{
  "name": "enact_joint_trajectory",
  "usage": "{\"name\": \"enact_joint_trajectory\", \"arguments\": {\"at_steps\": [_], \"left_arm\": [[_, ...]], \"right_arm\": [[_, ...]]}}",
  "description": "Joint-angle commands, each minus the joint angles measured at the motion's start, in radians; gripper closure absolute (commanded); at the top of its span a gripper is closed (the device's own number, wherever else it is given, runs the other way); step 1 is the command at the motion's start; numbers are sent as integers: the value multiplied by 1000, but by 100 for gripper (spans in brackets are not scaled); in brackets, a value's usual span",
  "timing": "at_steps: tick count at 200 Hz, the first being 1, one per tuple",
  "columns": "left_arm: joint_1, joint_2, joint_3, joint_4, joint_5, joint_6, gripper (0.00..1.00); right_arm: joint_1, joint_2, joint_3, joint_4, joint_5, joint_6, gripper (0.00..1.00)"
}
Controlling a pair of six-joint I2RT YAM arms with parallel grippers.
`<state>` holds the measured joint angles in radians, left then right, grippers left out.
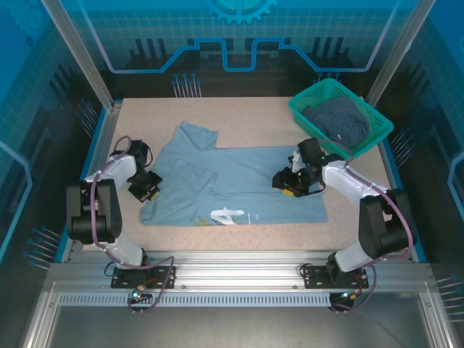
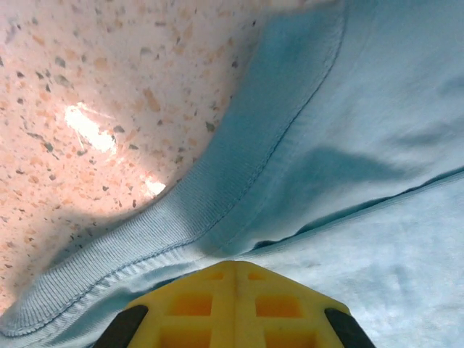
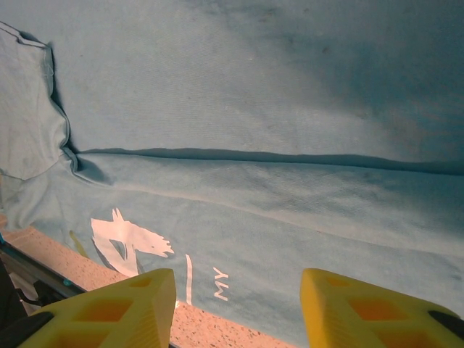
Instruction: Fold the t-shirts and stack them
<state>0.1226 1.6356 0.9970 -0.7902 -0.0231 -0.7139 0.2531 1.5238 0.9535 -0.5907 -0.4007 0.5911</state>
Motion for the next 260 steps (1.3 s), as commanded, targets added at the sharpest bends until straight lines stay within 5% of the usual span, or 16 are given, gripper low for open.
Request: {"name": "enact_joint_trajectory", "arguments": {"at_steps": [1,16,33,63,93,162,260], "left_arm": [[11,-18,32,-40,-48,40,100],[6,-37,45,-106,-71,28,100],[6,-99,5,-186,-103,-19,74],[46,-216,-117,-214,-124,-75,67],[153,-192,-173,-164,-25,-98,68],[160,-104,-201,-116,-7,-100,70],[205,-79,-163,-132,-175,17,64]], "right_arm": [[-10,-11,-8,-15,-4,9,51],[-10,-12,-2,-30,5,4,52],[-15,-24,0,-47,21,3,51],[-36,-26,-3,-57,16,25,51],[-58,10,-1,-61,-8,47,51],[-113,68,10,-149,52,33,51],[-120,44,-11,-196,132,21,48]]}}
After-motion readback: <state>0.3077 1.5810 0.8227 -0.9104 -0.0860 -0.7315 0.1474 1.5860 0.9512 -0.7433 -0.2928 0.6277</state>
